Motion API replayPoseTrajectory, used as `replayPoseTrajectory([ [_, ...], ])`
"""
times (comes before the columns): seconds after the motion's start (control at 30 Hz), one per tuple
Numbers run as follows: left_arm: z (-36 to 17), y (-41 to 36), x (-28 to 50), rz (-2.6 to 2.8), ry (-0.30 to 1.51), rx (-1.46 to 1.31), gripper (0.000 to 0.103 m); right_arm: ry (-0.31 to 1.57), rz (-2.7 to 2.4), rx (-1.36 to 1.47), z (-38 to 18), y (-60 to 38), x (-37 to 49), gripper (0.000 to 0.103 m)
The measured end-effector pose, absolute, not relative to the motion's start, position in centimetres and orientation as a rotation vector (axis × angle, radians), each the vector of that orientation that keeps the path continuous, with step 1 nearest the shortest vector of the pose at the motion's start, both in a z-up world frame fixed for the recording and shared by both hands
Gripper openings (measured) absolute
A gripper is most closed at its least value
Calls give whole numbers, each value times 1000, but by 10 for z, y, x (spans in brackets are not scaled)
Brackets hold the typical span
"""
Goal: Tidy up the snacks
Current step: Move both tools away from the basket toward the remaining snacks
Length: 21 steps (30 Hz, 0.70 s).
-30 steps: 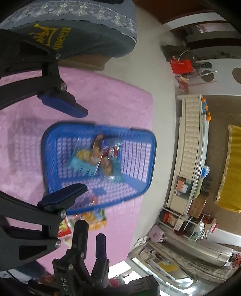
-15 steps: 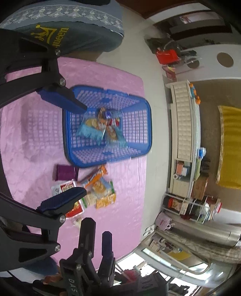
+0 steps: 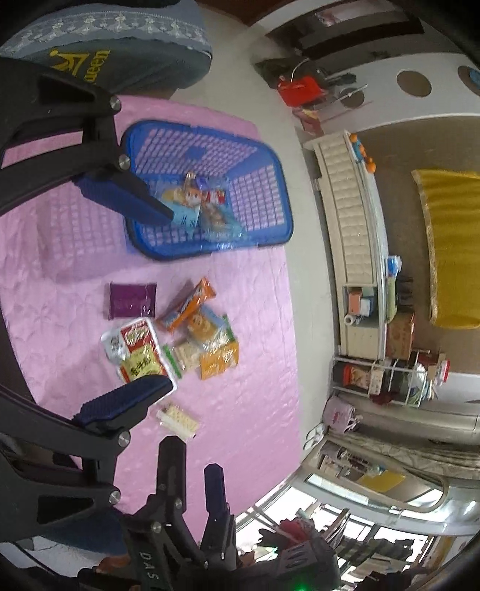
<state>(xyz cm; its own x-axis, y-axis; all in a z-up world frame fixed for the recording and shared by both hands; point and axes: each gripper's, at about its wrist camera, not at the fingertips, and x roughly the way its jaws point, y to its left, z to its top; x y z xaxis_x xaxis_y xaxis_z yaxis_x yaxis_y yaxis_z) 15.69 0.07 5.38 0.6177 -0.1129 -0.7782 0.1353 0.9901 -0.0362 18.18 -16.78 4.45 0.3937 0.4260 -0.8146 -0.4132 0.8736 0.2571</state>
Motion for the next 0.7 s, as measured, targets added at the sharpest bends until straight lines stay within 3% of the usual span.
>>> replayPoseTrajectory([
  [0.47, 3, -56, 172, -230, 927, 131, 81, 1089, 480, 69, -5, -228, 182, 89],
  [0.7, -29, -76, 171, -335, 915, 221, 81, 1014, 482, -17, -27, -242, 173, 89],
])
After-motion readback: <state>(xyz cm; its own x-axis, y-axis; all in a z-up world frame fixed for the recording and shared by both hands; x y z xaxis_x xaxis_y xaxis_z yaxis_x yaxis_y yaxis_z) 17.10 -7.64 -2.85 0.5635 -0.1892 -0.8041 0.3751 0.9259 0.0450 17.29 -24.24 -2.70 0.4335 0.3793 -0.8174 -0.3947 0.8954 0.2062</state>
